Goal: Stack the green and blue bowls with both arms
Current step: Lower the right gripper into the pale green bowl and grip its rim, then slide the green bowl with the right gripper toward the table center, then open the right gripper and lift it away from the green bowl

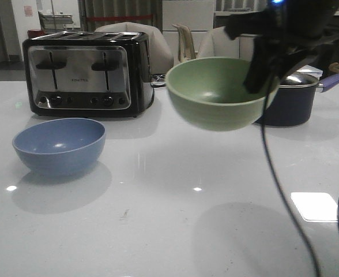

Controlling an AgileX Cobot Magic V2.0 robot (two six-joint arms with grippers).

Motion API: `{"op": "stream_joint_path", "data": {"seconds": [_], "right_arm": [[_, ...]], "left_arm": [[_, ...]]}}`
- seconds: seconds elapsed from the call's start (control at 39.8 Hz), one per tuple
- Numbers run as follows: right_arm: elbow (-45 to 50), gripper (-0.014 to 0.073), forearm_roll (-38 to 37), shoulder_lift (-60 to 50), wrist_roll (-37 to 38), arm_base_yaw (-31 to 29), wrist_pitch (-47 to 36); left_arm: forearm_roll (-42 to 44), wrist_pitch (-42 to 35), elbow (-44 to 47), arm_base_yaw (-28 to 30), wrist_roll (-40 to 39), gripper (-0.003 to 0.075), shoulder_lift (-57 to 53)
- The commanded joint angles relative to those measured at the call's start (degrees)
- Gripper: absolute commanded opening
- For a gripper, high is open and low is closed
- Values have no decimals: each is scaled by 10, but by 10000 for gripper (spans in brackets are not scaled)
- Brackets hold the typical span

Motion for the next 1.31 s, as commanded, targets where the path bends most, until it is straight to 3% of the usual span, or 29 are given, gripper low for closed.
{"op": "stream_joint_path", "data": {"seconds": [0.0,0.38,0.63,0.75,1.03,1.28], "right_arm": [[-3,62,23,4,-4,31,-33],[-2,92,60,102,-4,80,-70],[-3,384,58,105,-5,81,-76],[-8,430,46,91,-5,81,-73],[32,430,-17,-53,-27,81,-76],[165,430,-57,-247,-29,81,-76]], "left_arm": [[-6,-49,-17,0,-5,100,6],[-6,-50,-17,0,-5,100,6],[-6,-50,-17,0,-5,100,6],[-6,-55,-17,0,-5,100,6],[-6,-55,-17,0,-5,101,6],[-6,-55,-17,0,-5,100,6]]}}
